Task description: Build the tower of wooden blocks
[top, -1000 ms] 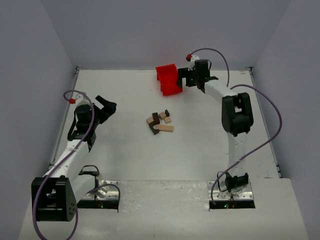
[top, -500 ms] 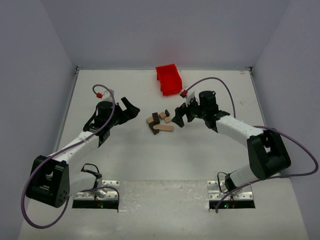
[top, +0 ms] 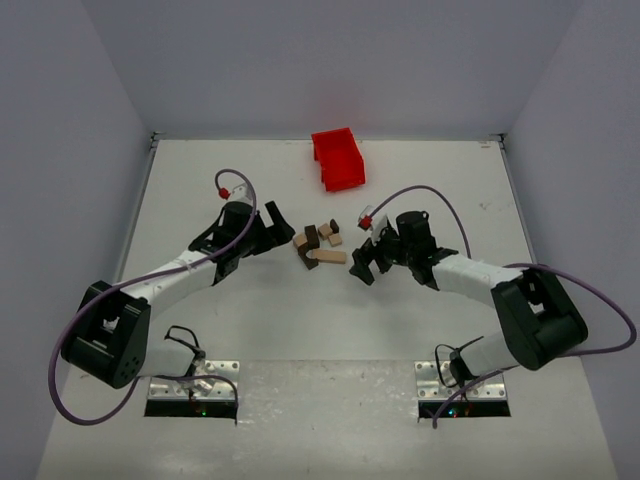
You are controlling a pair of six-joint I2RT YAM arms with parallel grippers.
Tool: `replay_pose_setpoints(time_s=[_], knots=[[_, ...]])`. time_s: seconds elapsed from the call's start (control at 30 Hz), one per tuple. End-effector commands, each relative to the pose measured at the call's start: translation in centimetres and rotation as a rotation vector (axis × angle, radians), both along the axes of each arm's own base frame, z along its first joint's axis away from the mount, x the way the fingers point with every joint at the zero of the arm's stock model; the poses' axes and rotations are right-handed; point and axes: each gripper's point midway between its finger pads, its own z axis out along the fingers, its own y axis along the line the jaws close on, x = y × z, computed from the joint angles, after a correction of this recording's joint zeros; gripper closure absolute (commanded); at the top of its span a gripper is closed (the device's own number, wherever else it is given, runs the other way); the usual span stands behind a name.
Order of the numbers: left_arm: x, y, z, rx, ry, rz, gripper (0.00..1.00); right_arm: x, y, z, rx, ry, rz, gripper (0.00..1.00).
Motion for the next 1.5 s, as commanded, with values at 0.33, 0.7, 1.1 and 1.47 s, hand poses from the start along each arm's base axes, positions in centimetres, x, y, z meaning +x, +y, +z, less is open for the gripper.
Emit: replay_pose_setpoints(time_s=[0.33,0.7,1.1,1.47], knots=[[1.0,1.4,1.6,0.069,-0.014,0.081,0.00,4.8,4.1,-3.7,-0.151,-0.002,0.128,0.02],[1.2,2.1,1.3,0.103,-0.008,0.102,0.00,1.7,5.7,-5.5,-0.209,0.010,0.275,0.21],[1.0,2.2,1.2,0.114,0.001,0.095,0.00,1.9,5.7,-4.4,-0.277,-0.088,0.269,0.82],[1.2,2.0,1.7,0.114,-0.020,0.081,0.00,0.5,4.2,1.7,-0.216,-0.249,0.239,0.86]])
